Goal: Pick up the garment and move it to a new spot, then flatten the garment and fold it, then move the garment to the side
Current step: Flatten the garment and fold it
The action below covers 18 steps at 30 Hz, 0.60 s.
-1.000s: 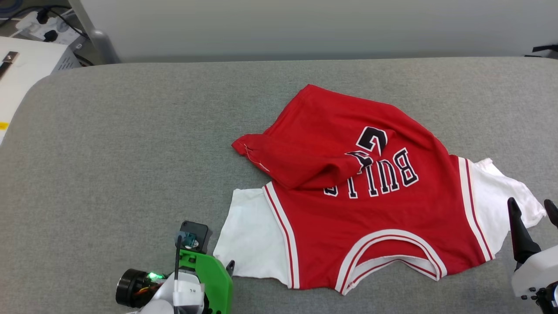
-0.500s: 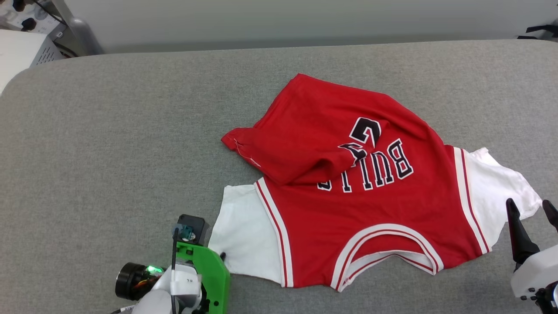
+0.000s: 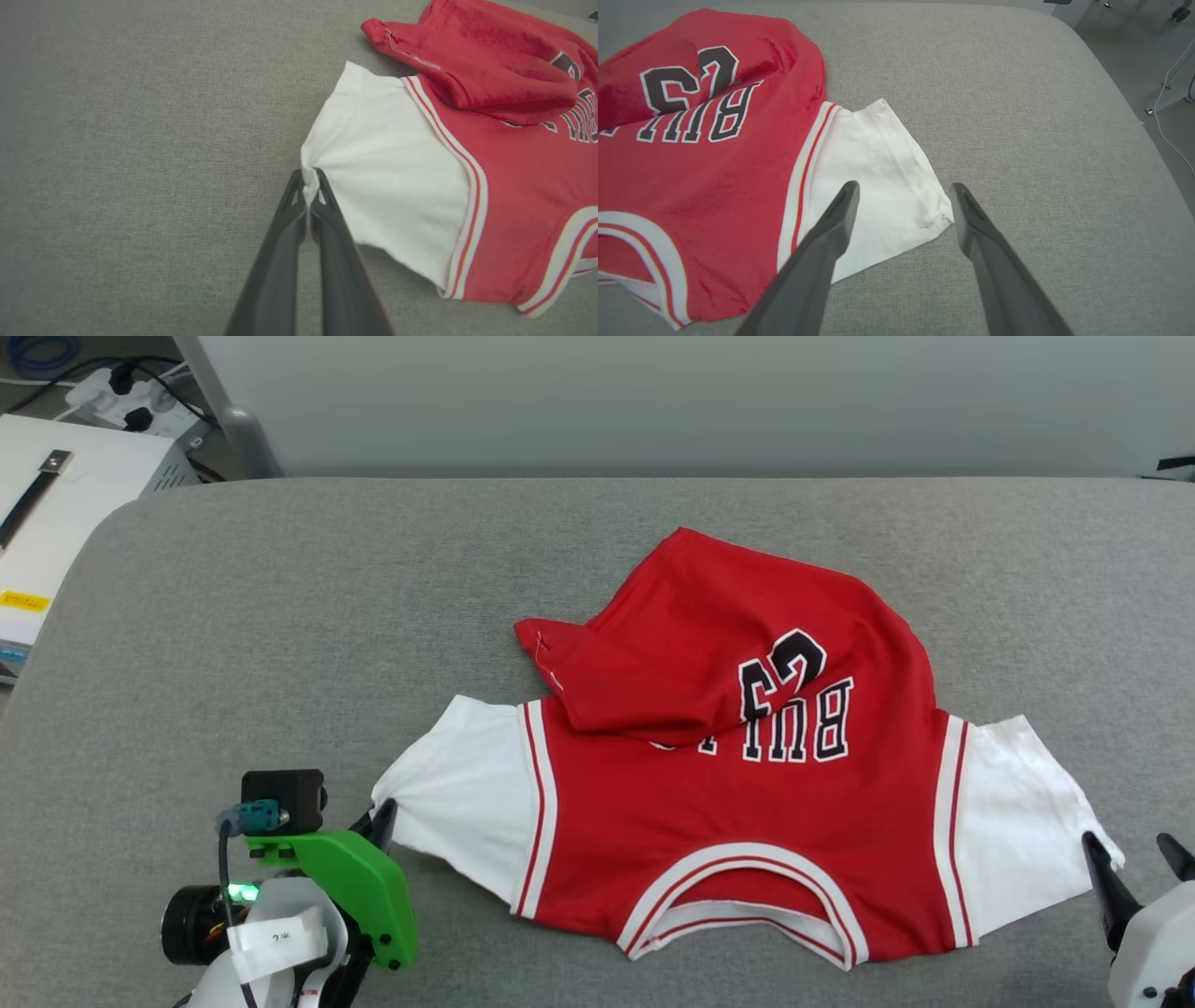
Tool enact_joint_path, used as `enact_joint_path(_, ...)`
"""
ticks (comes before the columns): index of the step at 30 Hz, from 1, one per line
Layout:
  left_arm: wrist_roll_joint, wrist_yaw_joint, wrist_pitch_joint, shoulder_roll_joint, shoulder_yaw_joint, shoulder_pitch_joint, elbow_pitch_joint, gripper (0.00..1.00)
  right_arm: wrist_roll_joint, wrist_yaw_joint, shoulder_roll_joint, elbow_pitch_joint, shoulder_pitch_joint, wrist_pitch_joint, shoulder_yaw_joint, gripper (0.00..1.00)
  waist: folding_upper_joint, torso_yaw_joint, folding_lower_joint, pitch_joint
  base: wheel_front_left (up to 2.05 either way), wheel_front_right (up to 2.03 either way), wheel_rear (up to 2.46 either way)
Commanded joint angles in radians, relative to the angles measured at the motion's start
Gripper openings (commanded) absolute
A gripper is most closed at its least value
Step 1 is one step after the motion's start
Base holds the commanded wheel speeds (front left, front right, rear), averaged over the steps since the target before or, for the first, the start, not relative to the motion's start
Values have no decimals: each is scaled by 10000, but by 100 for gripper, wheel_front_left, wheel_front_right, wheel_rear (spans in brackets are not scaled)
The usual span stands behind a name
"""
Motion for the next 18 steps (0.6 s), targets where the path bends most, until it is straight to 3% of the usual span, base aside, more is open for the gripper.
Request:
enact_joint_path(1, -125, 61, 84, 150, 78, 210, -284, 0, 56, -7, -51, -17, 148, 345, -12, 100, 0, 193, 0, -114, 0, 0, 0)
enact_joint_path(11, -184, 351, 1642, 690, -111, 1095, -2606, 0, 120, -7, -341, -160, -288, 3657, -524, 100, 0, 485, 0, 444, 0, 0, 0)
enact_joint_path(18, -268, 308, 2238, 833, -326, 1079, -3512, 0, 252, -7, -716, 599, -1274, 4730, -551, 100, 0, 700, 0, 966, 0, 0, 0)
